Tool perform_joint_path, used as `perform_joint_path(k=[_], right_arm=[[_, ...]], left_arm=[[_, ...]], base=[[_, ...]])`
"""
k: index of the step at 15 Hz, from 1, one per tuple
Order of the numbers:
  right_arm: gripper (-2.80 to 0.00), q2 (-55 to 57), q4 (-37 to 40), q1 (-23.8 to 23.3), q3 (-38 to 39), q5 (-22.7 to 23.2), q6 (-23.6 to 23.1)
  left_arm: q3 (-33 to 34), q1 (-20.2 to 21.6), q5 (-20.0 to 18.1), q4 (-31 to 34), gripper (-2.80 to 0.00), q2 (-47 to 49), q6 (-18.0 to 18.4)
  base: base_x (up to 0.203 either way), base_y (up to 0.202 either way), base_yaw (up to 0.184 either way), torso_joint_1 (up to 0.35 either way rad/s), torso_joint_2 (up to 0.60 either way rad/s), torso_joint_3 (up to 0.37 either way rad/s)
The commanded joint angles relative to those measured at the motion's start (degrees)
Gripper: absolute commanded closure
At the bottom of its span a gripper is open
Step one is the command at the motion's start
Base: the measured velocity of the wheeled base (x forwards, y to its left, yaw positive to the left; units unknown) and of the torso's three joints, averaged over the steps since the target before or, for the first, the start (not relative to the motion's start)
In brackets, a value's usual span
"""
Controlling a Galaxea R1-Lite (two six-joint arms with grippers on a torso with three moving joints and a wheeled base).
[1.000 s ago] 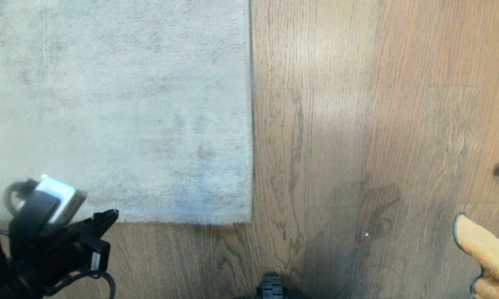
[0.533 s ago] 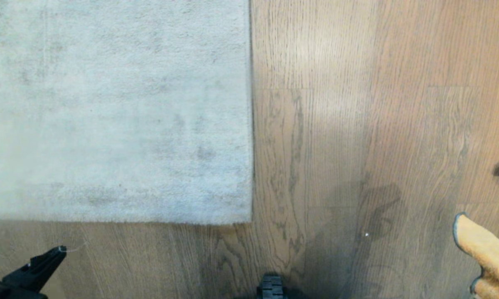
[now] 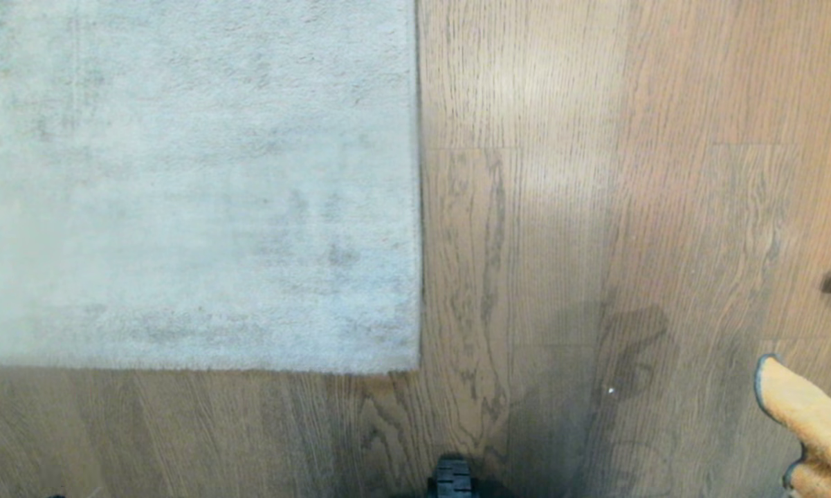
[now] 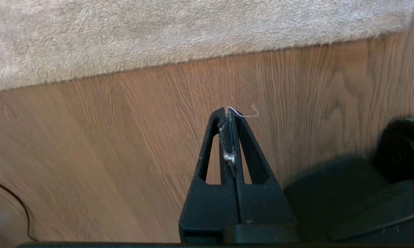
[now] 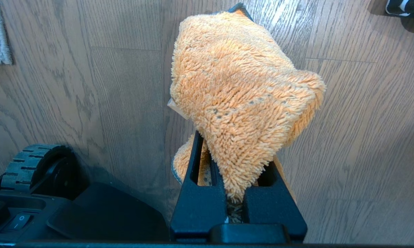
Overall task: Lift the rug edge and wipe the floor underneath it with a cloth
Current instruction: Put down the rag
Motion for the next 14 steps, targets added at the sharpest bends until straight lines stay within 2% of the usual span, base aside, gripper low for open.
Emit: perform_joint_path(k=[1, 2, 4, 5, 11, 14], right_arm=[[0.0, 0.1, 0.0, 0.0, 0.0, 0.0, 0.0], [0.0, 0.1, 0.0, 0.0, 0.0, 0.0, 0.0], [0.0, 0.1, 0.0, 0.0, 0.0, 0.0, 0.0], [0.0, 0.1, 0.0, 0.0, 0.0, 0.0, 0.0], [0.0, 0.1, 0.0, 0.0, 0.0, 0.0, 0.0], [0.0, 0.1, 0.0, 0.0, 0.0, 0.0, 0.0]], left_arm=[[0.0, 0.3, -0.1, 1.3, 0.0, -3.0, -0.3], [0.0, 0.9, -0.5, 2.4, 0.0, -2.8, -0.4], [0.0, 2.3, -5.4, 6.1, 0.0, -3.5, -0.5], [0.0, 2.6, -6.4, 7.1, 0.0, -4.6, -0.7], [0.0, 4.8, -6.1, 7.7, 0.0, -11.4, -2.6], [0.0, 5.2, -5.0, 7.9, 0.0, -18.8, -6.0]], base=[[0.0, 0.0, 0.0, 0.0, 0.0, 0.0], [0.0, 0.0, 0.0, 0.0, 0.0, 0.0], [0.0, 0.0, 0.0, 0.0, 0.0, 0.0], [0.0, 0.0, 0.0, 0.0, 0.0, 0.0], [0.0, 0.0, 0.0, 0.0, 0.0, 0.0], [0.0, 0.0, 0.0, 0.0, 0.0, 0.0]])
